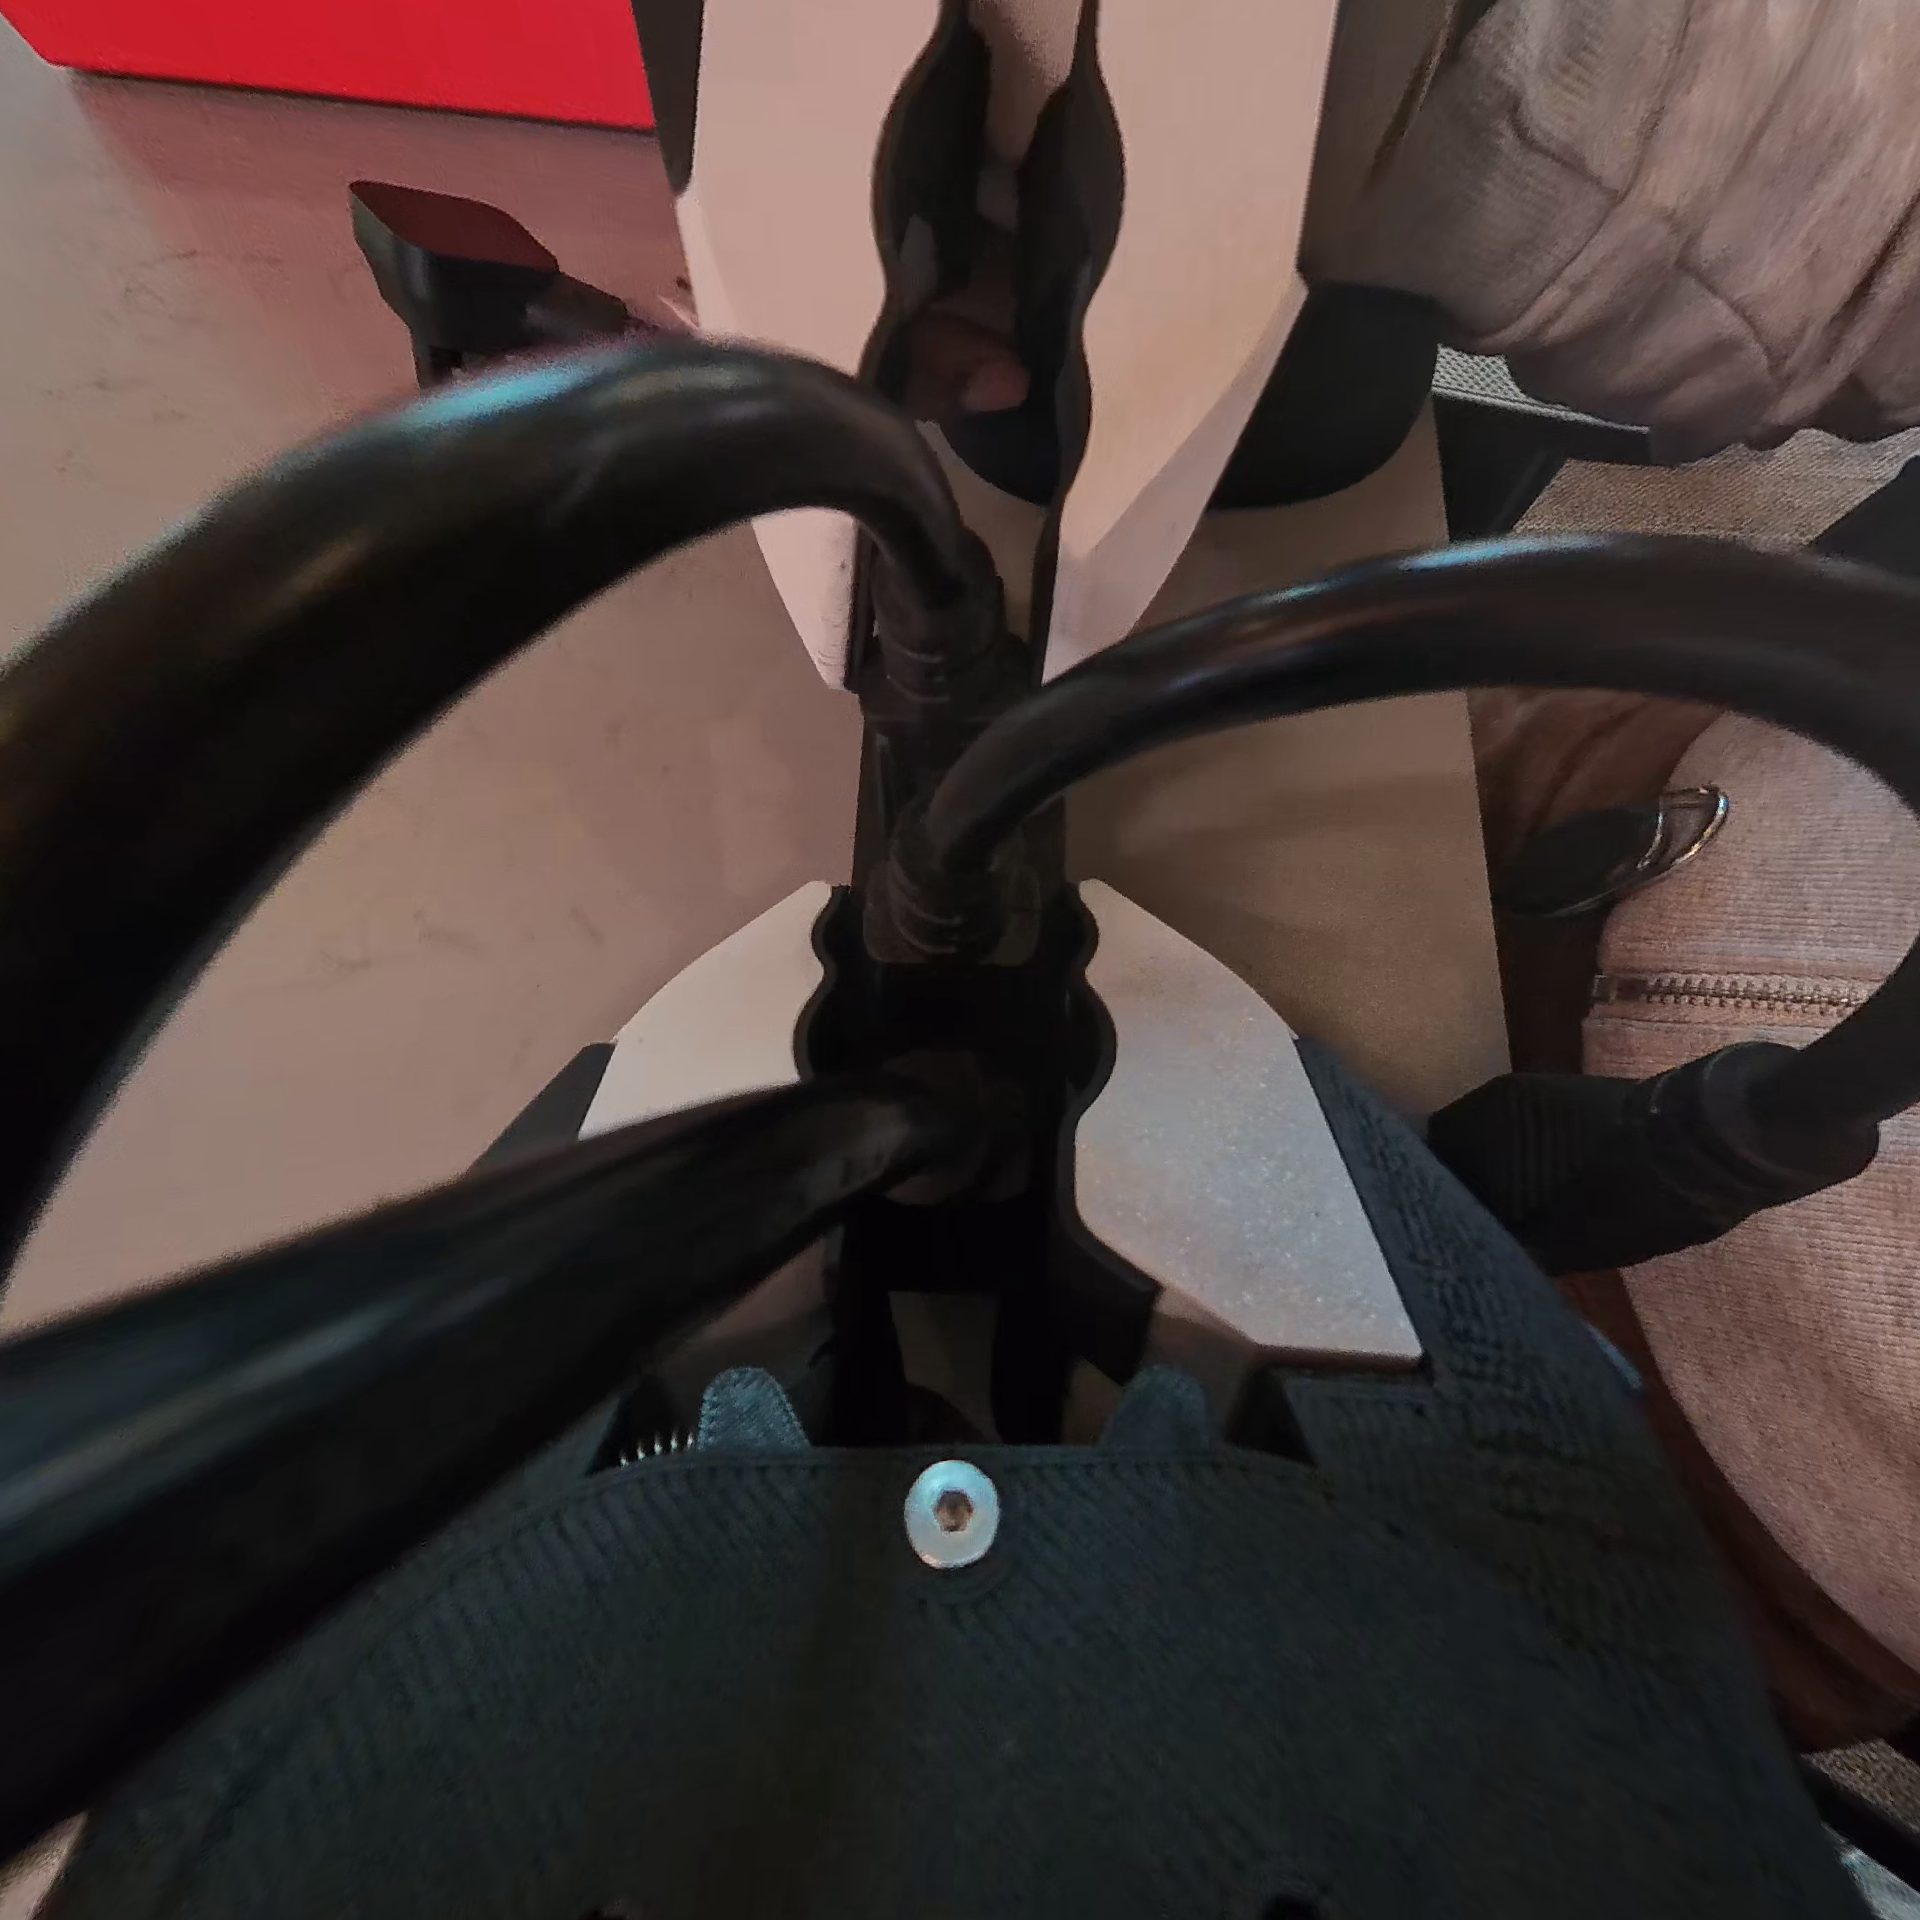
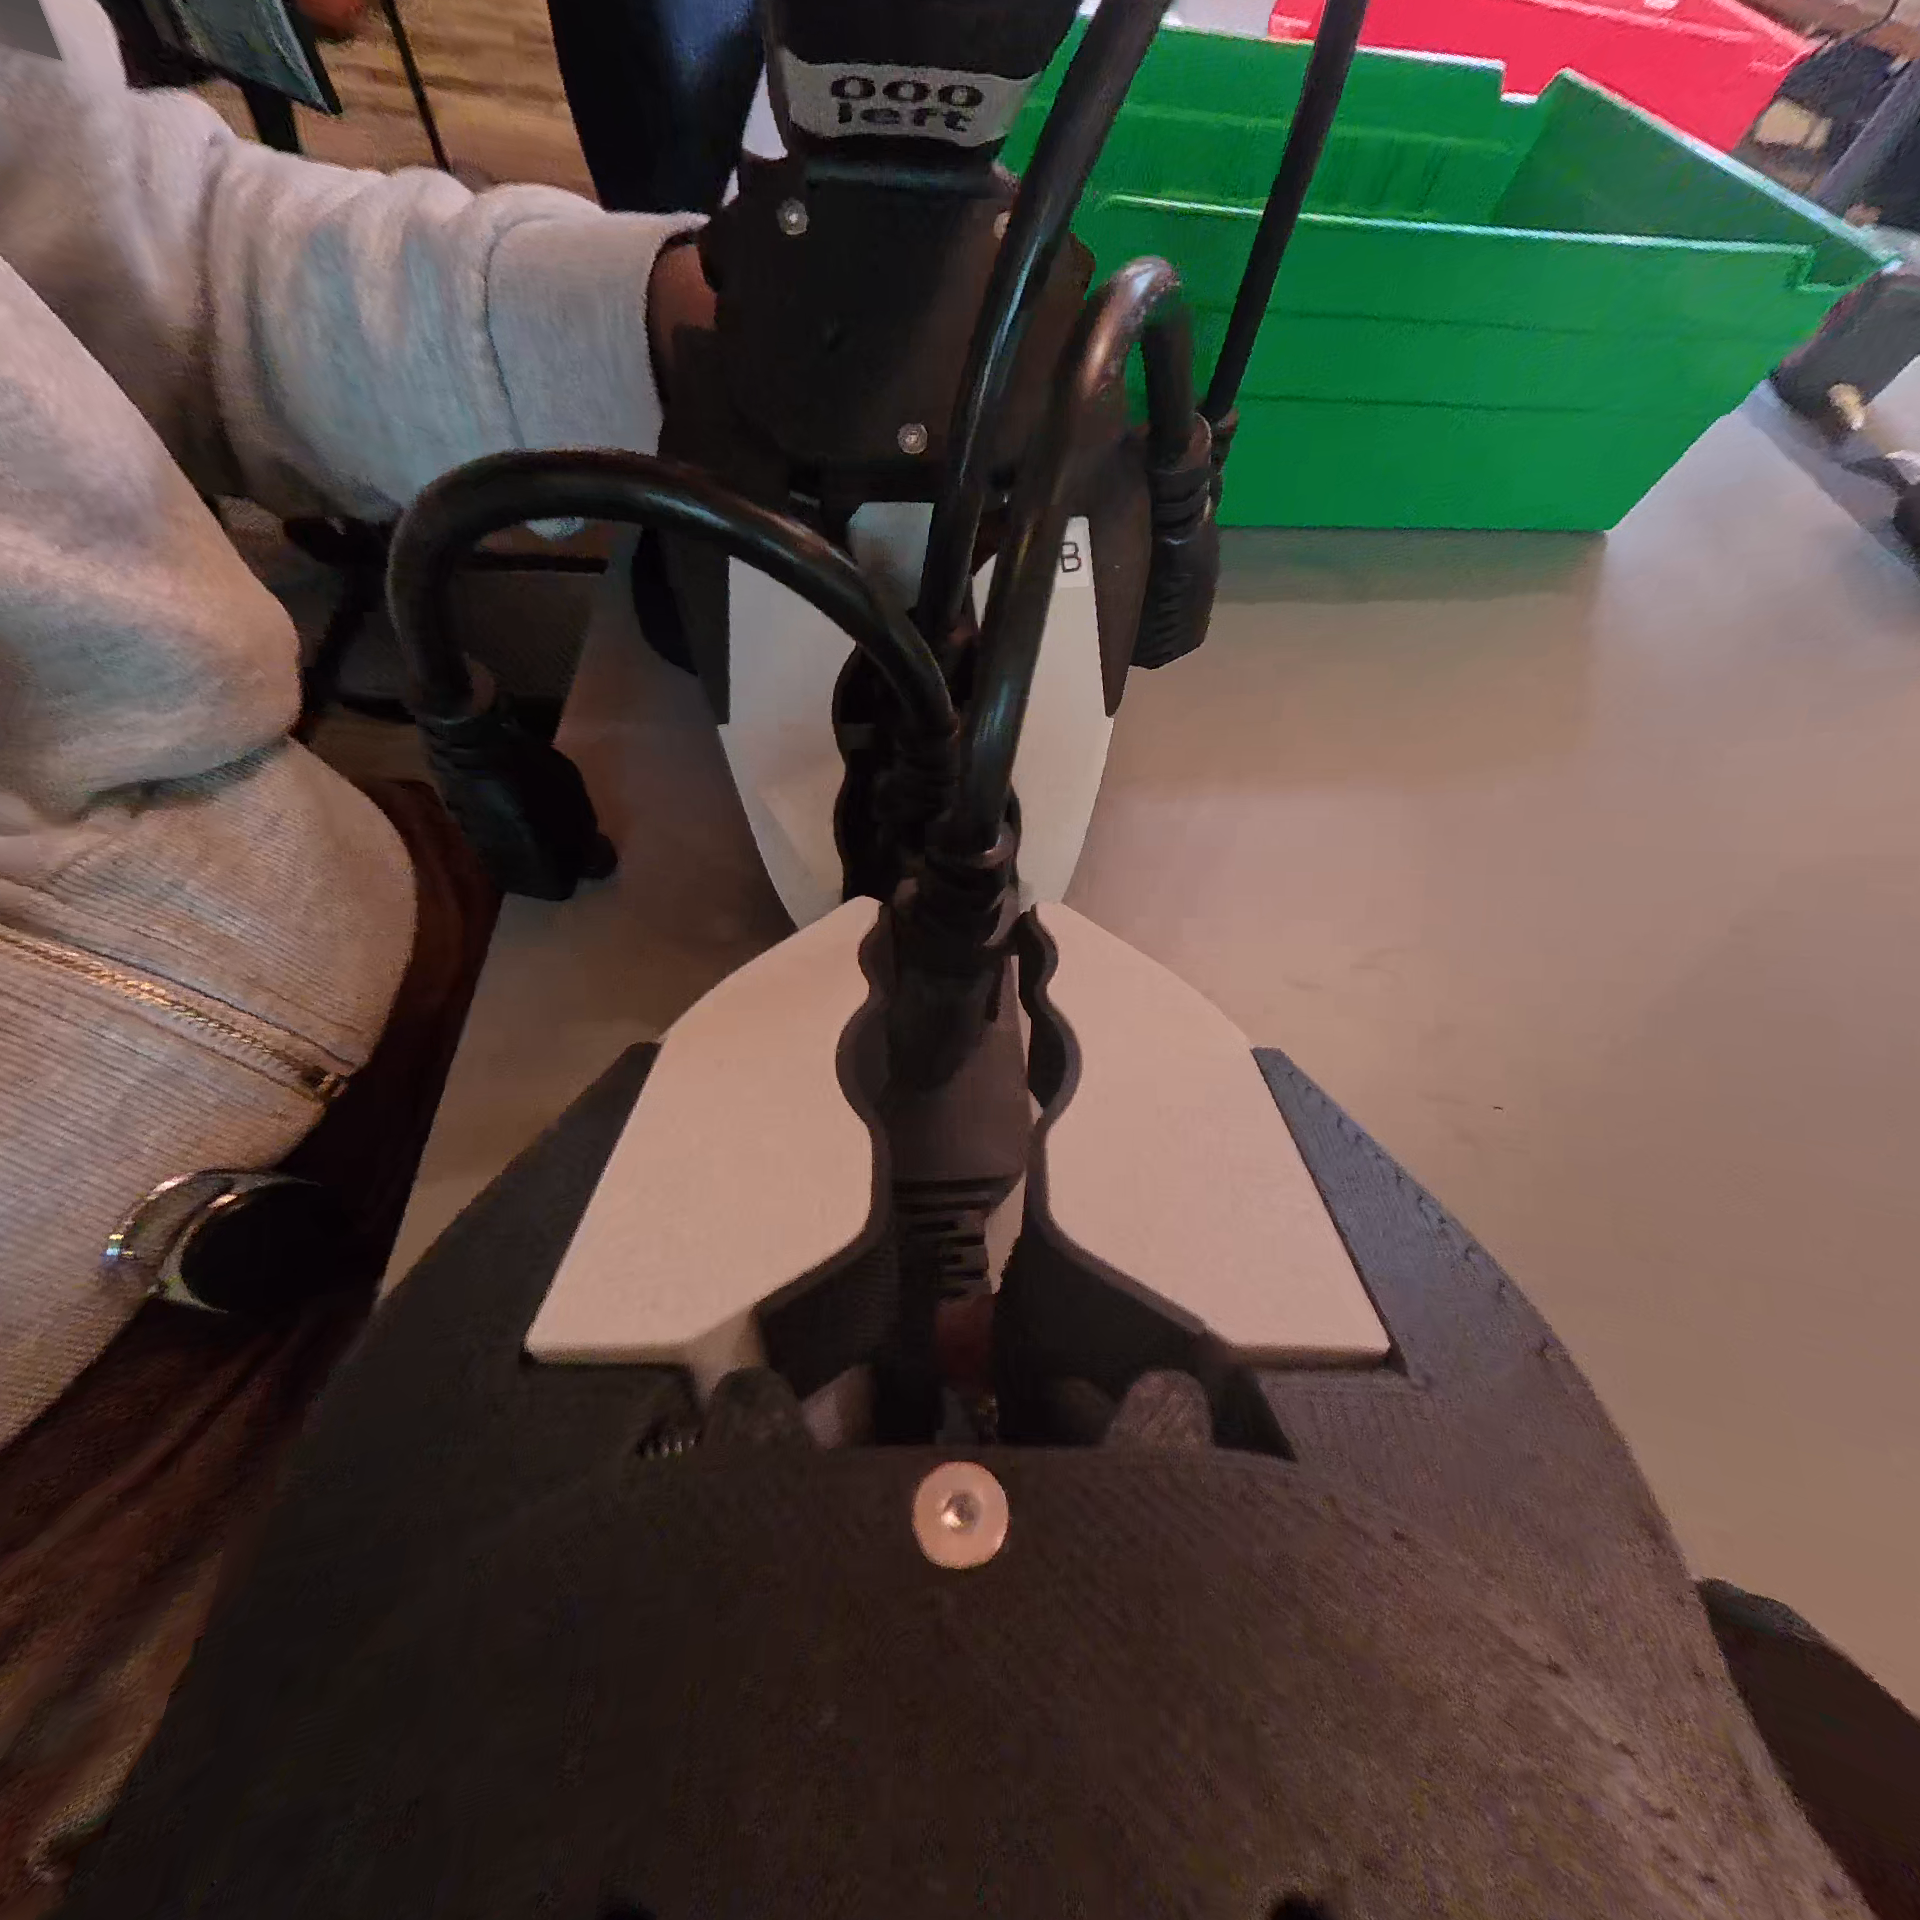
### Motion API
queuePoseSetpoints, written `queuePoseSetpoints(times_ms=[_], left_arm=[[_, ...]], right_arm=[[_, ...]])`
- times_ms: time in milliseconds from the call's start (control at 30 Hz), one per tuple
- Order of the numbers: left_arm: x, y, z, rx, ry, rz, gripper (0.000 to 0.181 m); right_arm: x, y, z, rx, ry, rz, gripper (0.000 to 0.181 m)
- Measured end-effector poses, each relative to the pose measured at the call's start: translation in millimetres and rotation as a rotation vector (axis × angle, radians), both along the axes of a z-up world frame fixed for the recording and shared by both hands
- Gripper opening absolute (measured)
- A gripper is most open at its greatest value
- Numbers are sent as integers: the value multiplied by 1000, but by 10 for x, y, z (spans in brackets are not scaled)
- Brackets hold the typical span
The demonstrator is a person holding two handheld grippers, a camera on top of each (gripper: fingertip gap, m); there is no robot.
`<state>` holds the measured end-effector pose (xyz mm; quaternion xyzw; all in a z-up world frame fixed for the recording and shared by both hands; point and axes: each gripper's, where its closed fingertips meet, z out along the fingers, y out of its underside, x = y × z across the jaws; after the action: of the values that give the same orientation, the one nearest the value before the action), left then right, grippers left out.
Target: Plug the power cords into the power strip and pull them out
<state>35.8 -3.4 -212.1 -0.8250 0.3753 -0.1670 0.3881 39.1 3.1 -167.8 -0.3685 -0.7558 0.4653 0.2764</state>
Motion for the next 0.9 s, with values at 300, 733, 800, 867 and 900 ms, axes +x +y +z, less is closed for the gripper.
queuePoseSetpoints(times_ms=[300,733,800,867,900], left_arm=[[4,-1,-2,-3,1,1,42],[17,-14,-10,-10,5,-11,40],[17,-12,-13,-15,-1,-11,40],[21,-11,-15,-16,-5,-10,42],[25,-11,-16,-14,-4,-11,42]], right_arm=[[-41,-31,-88,35,-54,-1,25],[-59,-65,-65,75,-44,9,22],[-43,-45,-65,60,-46,1,23],[-14,-19,-64,52,-38,-7,23],[-10,-18,-62,48,-37,-9,23]])
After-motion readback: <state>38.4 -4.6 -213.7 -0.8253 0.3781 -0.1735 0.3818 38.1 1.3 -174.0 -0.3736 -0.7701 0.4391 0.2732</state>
